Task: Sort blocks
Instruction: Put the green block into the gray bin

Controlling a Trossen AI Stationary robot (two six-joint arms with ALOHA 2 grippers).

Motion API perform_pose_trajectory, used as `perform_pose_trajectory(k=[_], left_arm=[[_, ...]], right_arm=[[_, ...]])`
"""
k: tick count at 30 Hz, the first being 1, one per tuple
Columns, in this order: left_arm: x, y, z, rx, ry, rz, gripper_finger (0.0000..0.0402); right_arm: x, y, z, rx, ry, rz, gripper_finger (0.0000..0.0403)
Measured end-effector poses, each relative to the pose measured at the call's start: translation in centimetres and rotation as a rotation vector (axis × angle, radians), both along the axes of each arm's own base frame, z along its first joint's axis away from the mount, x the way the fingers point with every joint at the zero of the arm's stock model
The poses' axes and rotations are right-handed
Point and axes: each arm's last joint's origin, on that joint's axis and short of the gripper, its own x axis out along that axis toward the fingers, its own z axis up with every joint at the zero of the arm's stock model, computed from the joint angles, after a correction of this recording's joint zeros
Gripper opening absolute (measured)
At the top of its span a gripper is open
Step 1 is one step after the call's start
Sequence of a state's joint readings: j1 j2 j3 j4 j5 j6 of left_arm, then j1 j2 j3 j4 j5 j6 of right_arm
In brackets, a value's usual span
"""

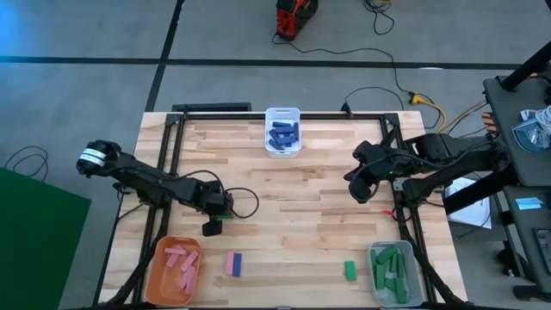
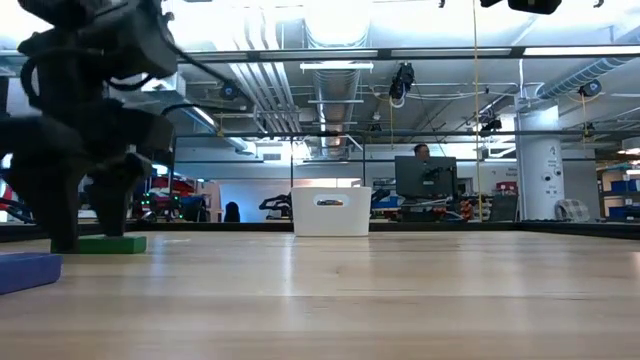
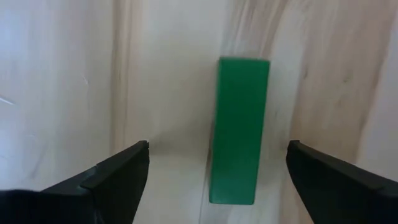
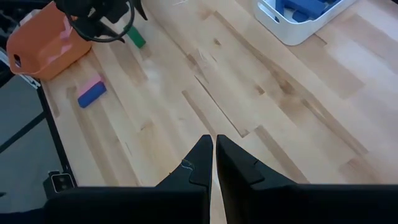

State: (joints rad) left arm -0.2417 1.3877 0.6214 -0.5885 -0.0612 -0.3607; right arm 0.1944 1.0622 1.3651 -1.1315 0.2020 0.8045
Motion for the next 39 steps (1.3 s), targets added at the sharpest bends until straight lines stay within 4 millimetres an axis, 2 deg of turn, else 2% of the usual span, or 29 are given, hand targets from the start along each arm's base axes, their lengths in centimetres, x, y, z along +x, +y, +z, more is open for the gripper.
perform_pose_trajectory(k=[8,20,25,31,39], left_arm=[[0.2,-0.1,-1.4,0.003,0.014,0.004,0.0265],[0.7,-0.2,-1.5,0.003,-0.01,0.013,0.0071],[1.8,-0.4,-0.3,-0.006,-0.031,-0.014,0.007],[4.0,-0.9,2.4,0.0,-0.133,-0.06,0.007],[7.5,-1.1,8.6,0.151,-0.35,-0.078,0.007]], right_arm=[[0.0,0.0,0.0,-0.005,-0.006,-0.005,0.0013],[0.1,0.0,0.0,-0.018,-0.006,0.006,0.0013],[0.1,0.0,0.0,-0.02,-0.005,0.008,0.0013],[0.1,0.0,0.0,-0.009,-0.006,-0.005,0.0013],[0.6,-0.1,-0.6,0.15,-0.023,-0.295,0.0013]])
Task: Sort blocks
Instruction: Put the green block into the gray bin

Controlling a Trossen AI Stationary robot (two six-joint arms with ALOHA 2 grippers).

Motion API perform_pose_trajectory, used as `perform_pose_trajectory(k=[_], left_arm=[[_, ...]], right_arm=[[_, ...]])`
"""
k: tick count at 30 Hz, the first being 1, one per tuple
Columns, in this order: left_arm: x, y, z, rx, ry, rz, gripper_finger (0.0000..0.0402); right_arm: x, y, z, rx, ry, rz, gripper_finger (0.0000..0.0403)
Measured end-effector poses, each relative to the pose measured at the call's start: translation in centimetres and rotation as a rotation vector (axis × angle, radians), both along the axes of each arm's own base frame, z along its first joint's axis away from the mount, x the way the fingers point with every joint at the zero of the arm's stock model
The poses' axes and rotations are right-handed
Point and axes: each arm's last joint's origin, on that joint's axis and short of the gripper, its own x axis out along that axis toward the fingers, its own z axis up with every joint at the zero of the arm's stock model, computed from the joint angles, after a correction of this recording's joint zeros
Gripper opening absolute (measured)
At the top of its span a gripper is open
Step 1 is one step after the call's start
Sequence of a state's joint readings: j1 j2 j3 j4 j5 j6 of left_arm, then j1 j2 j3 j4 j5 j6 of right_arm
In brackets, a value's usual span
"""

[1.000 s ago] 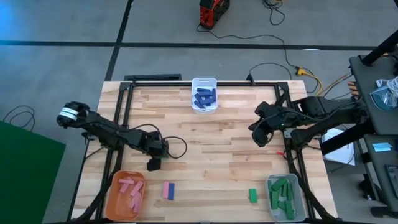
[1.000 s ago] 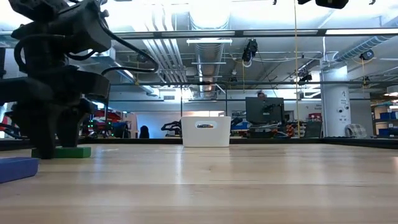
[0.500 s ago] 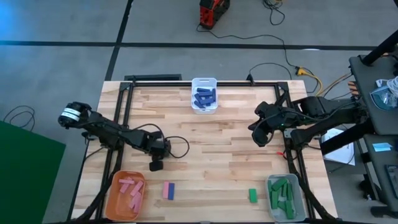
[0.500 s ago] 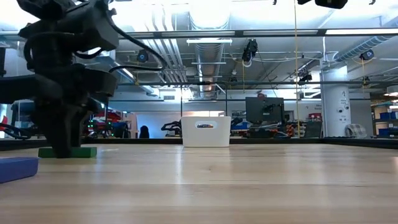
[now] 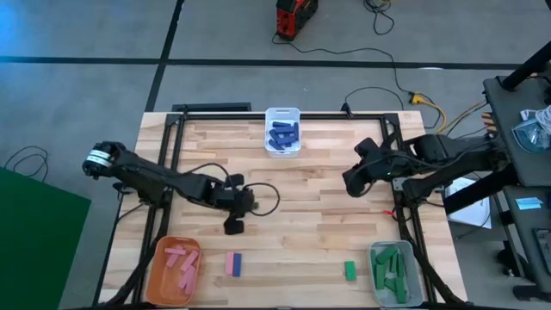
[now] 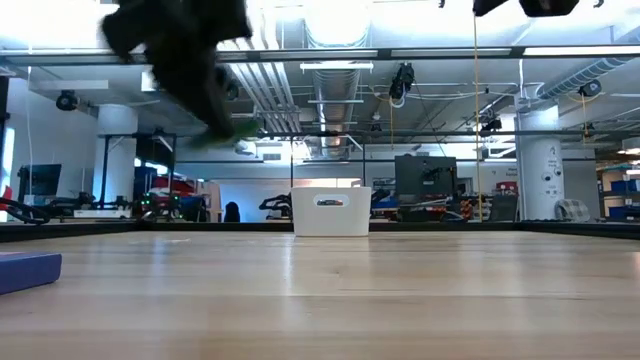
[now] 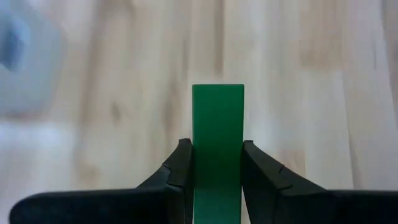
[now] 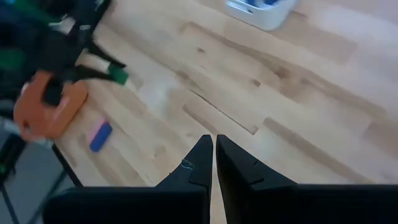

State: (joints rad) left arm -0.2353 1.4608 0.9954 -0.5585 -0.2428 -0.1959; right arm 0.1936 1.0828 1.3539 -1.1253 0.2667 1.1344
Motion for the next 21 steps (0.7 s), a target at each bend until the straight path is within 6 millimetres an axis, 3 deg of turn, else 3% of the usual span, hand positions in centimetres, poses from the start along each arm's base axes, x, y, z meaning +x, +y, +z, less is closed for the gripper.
perform_pose_trajectory(k=[9,17,21], left_arm=[[3.7,1.0,5.4,0.122,-0.16,0.008,0.007],[7.8,0.8,6.6,0.168,-0.192,-0.011,0.007],[9.5,0.5,6.6,0.173,-0.195,-0.011,0.007]], right_arm=[[3.3,0.5,-1.8,0.034,0.016,-0.078,0.0013],[6.3,0.8,-2.6,0.036,-0.063,-0.08,0.0018],[6.7,0.8,-3.0,0.041,-0.051,-0.093,0.0055]])
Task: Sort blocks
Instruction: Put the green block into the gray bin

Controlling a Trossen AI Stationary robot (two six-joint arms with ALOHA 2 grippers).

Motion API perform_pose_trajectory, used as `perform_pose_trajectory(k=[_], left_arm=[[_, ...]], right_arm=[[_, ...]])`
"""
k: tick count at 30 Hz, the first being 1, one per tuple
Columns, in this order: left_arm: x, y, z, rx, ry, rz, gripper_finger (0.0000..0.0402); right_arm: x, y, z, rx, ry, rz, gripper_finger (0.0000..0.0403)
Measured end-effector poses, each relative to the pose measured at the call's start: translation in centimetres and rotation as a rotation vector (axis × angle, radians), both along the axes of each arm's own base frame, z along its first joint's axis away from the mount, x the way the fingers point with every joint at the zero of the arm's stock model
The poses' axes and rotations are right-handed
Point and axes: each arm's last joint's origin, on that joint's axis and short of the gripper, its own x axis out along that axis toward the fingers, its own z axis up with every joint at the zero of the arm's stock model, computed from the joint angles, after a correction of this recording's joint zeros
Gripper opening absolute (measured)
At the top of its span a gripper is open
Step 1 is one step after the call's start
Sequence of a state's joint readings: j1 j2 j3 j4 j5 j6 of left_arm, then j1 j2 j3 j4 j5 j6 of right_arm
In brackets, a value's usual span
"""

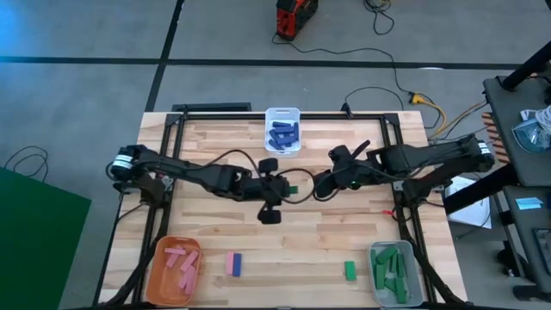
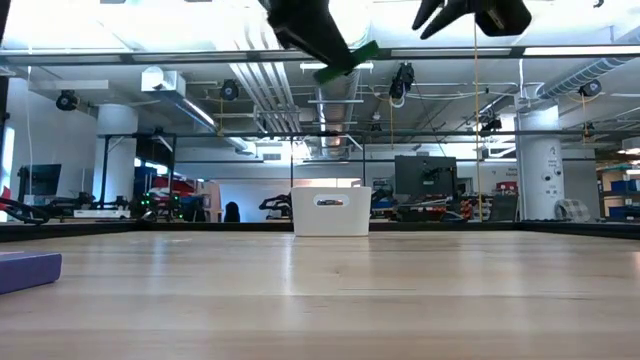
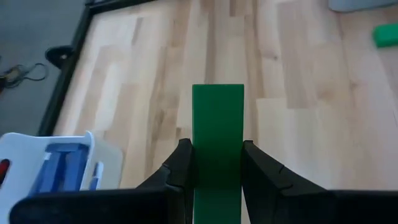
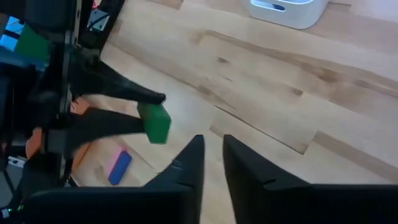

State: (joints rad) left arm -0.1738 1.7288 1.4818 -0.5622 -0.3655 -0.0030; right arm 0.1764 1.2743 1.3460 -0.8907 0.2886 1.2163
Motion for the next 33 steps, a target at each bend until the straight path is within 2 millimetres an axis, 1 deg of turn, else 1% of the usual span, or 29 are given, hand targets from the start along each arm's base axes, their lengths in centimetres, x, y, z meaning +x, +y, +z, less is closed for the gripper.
perform_pose_trajectory(k=[4,7,10,13,17,21,26,30,33], left_arm=[[0.9,0.0,0.0,0.033,-0.008,0.032,0.007],[1.5,-0.1,0.3,0.028,-0.037,0.034,0.007],[1.8,-0.1,0.8,0.025,-0.073,0.032,0.007],[2.0,-0.1,1.3,0.032,-0.1,0.038,0.007],[2.1,-0.1,1.9,0.046,-0.119,0.04,0.007],[2.2,0.0,2.0,0.045,-0.129,0.042,0.007],[2.2,-0.1,2.0,0.045,-0.129,0.041,0.007],[2.2,-0.1,2.0,0.045,-0.129,0.041,0.007],[2.2,-0.1,2.0,0.052,-0.127,0.035,0.007]], right_arm=[[0.1,0.0,0.0,0.002,-0.009,-0.001,0.0118],[0.4,0.1,0.1,0.003,-0.032,0.004,0.0164],[0.9,0.2,0.1,0.003,-0.064,0.011,0.0201],[1.4,0.2,-0.3,-0.004,-0.058,0.017,0.0224],[2.2,0.4,-0.8,-0.01,-0.055,0.024,0.0238],[3.0,0.5,-1.4,-0.025,-0.052,0.04,0.0236],[3.2,0.6,-1.4,-0.04,-0.047,0.055,0.021],[3.2,0.4,-1.4,-0.049,-0.043,0.057,0.0172],[3.3,0.1,-1.4,-0.059,-0.044,0.061,0.0125]])
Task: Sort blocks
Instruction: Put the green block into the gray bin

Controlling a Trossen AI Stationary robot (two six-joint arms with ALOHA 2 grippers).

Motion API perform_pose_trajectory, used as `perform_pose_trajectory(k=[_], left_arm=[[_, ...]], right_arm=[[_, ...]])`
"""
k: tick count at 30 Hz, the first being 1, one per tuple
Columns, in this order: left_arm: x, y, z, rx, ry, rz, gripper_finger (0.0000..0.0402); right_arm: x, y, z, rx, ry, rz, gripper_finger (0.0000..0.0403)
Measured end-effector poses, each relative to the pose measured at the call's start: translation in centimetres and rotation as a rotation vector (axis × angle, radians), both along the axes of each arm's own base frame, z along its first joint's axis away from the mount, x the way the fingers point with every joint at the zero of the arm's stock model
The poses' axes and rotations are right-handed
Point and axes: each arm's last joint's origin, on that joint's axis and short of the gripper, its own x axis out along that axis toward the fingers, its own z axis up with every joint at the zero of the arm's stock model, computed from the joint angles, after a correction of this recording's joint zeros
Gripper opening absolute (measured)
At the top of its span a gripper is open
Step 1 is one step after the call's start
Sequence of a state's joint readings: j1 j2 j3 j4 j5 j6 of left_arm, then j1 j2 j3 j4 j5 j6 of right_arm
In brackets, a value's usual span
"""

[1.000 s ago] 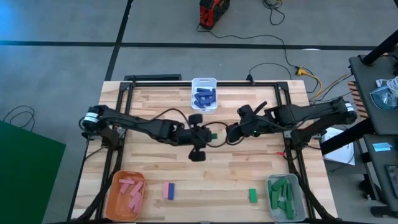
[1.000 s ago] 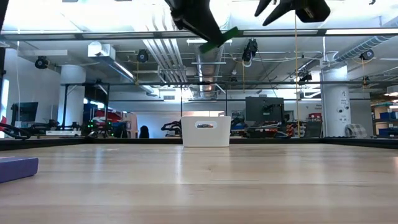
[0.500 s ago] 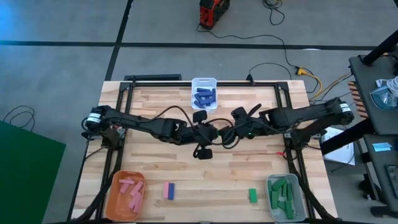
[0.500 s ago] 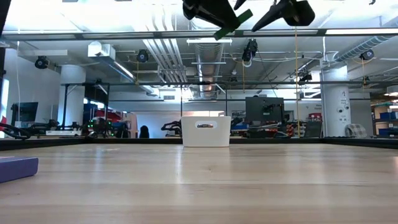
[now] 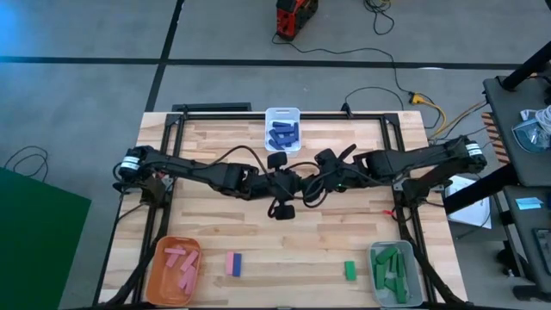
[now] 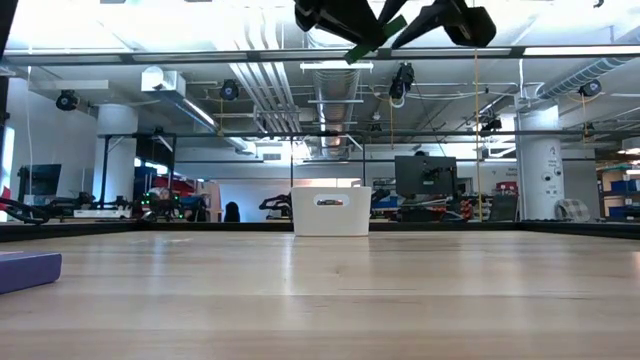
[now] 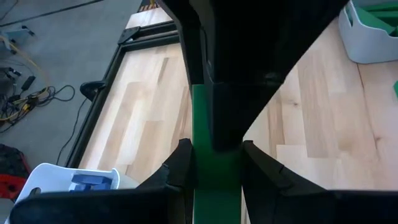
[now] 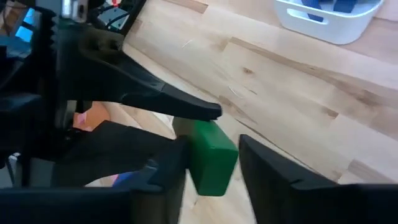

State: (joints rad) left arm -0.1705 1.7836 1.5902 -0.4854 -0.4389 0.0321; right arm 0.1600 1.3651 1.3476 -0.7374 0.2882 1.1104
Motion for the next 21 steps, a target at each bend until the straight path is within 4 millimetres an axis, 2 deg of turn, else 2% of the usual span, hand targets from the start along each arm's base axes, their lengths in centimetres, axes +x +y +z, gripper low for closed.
perform_pose_trajectory(k=[4,7,9,13,16,18,21], left_arm=[[0.0,0.1,0.0,0.015,0.002,0.006,0.007],[0.0,0.1,0.0,0.014,-0.006,0.028,0.0072],[0.0,0.1,0.1,0.009,-0.022,0.068,0.0107],[-0.1,0.2,0.2,0.011,-0.03,0.089,0.0217],[-0.2,0.2,0.1,0.032,-0.008,0.076,0.0285],[-0.2,0.2,0.0,0.037,0.003,0.078,0.0315],[-0.5,0.4,-0.3,0.05,0.049,0.083,0.0335]], right_arm=[[0.1,-0.2,0.1,-0.007,-0.009,0.002,0.0051],[0.0,-0.2,0.1,-0.023,-0.002,0.014,0.0047],[0.0,-0.2,0.1,-0.029,0.001,0.023,0.0047],[-0.7,-0.2,0.0,-0.021,0.07,0.046,0.0047],[-2.1,-0.3,0.3,0.008,0.165,0.053,0.0047],[-2.9,-0.3,0.6,0.048,0.216,0.075,0.0047],[-4.4,-0.1,0.6,0.138,0.318,0.129,0.0047]])
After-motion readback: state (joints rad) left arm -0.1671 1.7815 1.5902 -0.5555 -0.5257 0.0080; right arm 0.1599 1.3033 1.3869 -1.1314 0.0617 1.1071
